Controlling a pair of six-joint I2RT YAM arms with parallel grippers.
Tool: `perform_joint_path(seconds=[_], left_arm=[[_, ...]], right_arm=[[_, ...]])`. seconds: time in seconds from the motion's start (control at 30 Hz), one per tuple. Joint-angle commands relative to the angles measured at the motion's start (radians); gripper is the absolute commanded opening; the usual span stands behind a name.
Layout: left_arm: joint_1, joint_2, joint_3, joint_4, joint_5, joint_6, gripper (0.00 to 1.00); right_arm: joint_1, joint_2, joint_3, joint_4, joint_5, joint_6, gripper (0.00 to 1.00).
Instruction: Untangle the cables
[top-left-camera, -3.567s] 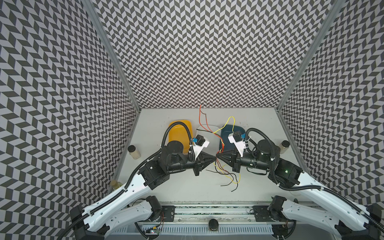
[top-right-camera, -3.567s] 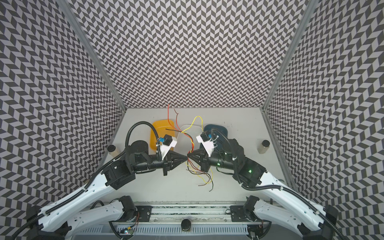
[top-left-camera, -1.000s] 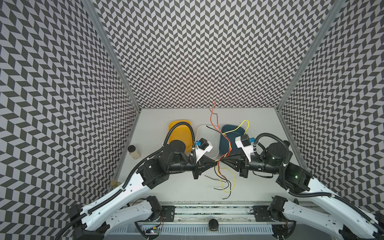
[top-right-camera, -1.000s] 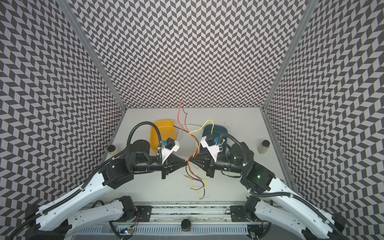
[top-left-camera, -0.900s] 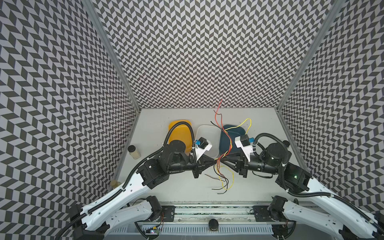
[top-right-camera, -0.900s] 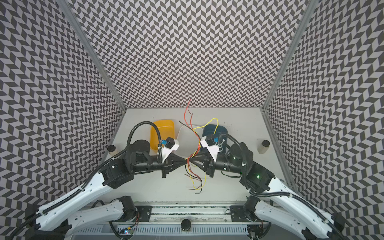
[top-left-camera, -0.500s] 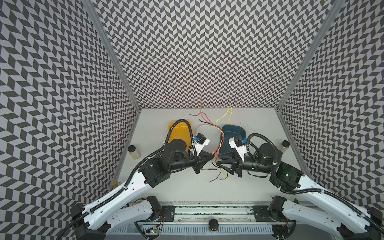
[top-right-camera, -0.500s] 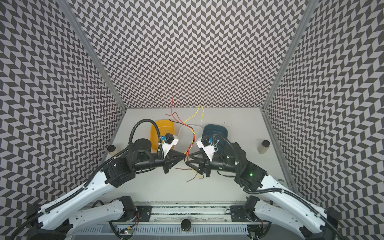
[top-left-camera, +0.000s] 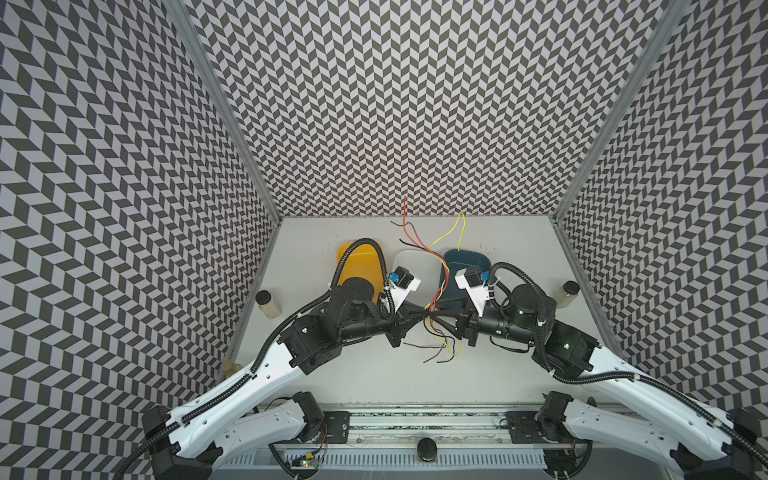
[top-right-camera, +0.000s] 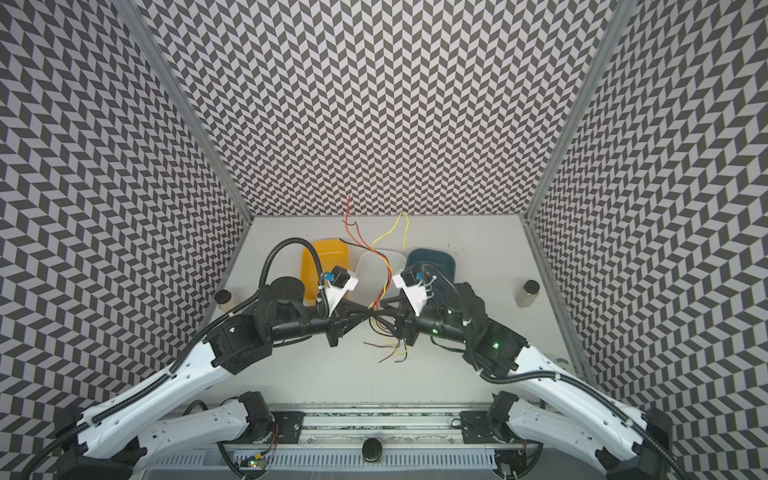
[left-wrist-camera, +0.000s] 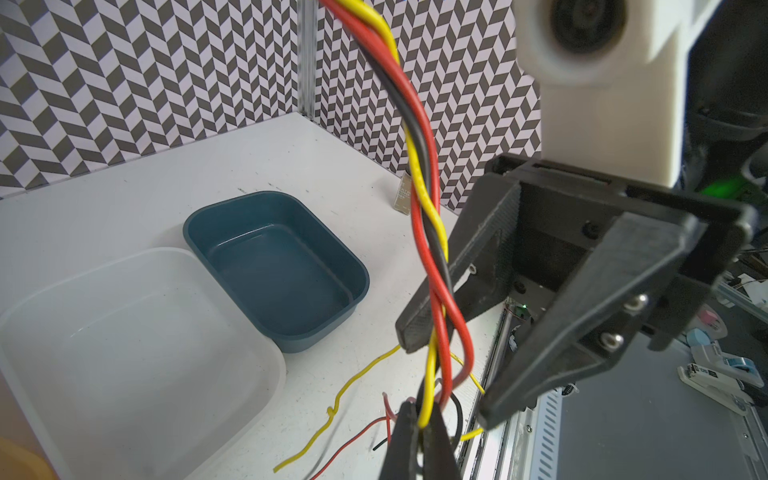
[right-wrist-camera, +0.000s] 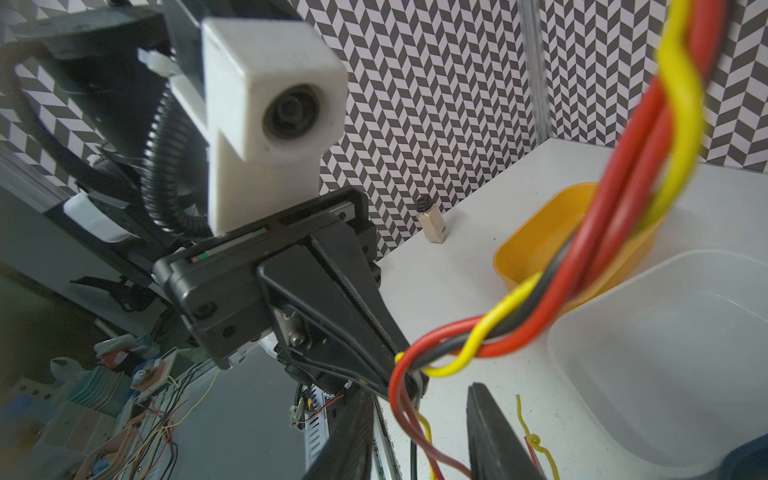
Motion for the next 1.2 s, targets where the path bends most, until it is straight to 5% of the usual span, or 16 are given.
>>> perform_joint_path(seconds=[0.0, 0.27, 0.53, 0.67, 0.87, 1.17], left_arm=[[-0.001, 0.002, 0.014, 0.005, 0.007, 0.012, 0.00], [-0.002, 0.002, 0.015, -0.002, 0.000, 0.016, 0.00], [-0.002, 0.007, 0.040, -0.062, -0.109, 0.045, 0.00], [-0.002, 0.036, 0.062, -0.096, -0.153, 0.042, 0.00], [-0.004, 0.066, 0.084, -0.150, -0.285, 0.080, 0.00], [-0.094, 0.146, 0.178, -0.325, -0.690, 0.173, 0.00]], right_arm=[[0.005, 0.009, 0.023, 0.049, -0.007, 0.005, 0.34], [0.005, 0.038, 0.014, 0.122, -0.103, 0.028, 0.19], [0.003, -0.054, 0.017, -0.015, 0.029, -0.019, 0.00], [0.003, -0.093, 0.013, -0.035, 0.016, -0.030, 0.00], [0.001, -0.135, 0.021, -0.080, 0.077, -0.052, 0.00], [-0.008, -0.197, 0.112, -0.185, 0.197, -0.093, 0.00]])
